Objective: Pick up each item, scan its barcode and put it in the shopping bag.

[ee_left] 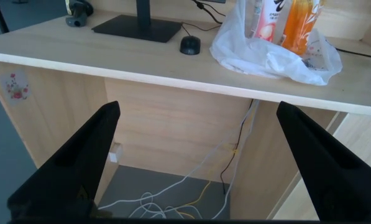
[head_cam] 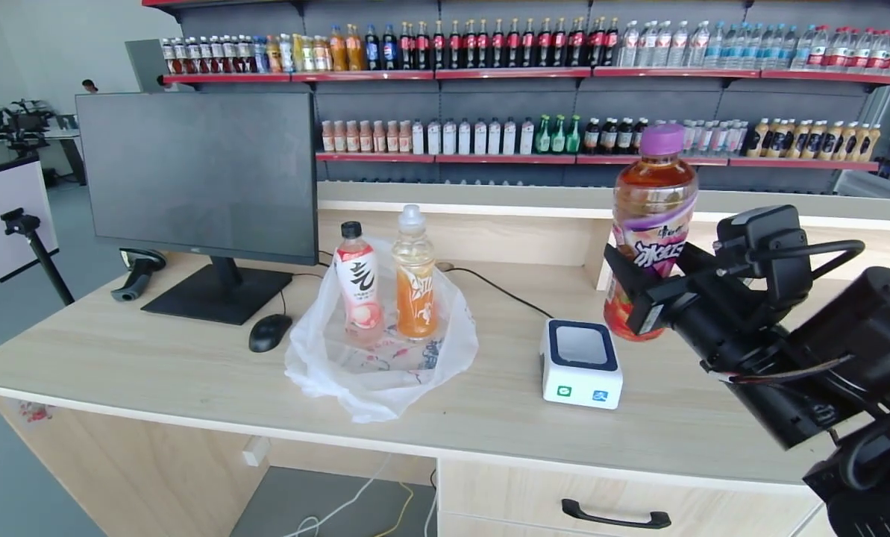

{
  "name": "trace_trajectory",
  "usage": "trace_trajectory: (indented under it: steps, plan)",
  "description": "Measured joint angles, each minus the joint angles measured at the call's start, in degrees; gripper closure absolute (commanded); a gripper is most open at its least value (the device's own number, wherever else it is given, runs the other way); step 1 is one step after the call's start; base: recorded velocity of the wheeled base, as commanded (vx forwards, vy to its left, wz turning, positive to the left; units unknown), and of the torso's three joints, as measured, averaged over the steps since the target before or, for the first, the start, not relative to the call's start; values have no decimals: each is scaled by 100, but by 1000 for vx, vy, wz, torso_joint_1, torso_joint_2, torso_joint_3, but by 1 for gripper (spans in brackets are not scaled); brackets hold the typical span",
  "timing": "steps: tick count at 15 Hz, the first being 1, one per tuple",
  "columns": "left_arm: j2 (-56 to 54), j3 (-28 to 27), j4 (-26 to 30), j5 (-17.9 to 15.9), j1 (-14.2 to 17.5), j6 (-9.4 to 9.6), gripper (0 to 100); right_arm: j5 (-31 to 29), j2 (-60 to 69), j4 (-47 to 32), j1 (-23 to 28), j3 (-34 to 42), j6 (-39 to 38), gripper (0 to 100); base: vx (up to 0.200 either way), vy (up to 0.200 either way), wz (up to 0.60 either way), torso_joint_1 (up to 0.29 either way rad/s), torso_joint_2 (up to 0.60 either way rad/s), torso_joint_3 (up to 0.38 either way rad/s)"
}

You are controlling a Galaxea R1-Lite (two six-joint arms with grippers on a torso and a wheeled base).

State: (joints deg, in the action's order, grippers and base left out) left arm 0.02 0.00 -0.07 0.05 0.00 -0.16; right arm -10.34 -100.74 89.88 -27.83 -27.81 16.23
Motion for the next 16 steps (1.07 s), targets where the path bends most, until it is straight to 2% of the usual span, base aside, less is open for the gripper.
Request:
trace_trajectory:
  steps: [3,7,13,16]
  plan:
    - [0,0,0,5,0,0,0,35,-256,4,88,-385,452,100,0,0,0,0,0,0]
    - [0,0,-9,2,0,-6,0,49,-634,0,-37,-879,925,100,0,0,0,0,0,0]
    - [0,0,-9,2,0,2,0,88,-697,4,-210,-297,1508,100,0,0,0,0,0,0]
    - [0,0,-24,2,0,2,0,547,-670,4,-235,-118,1998,100,0,0,0,0,0,0]
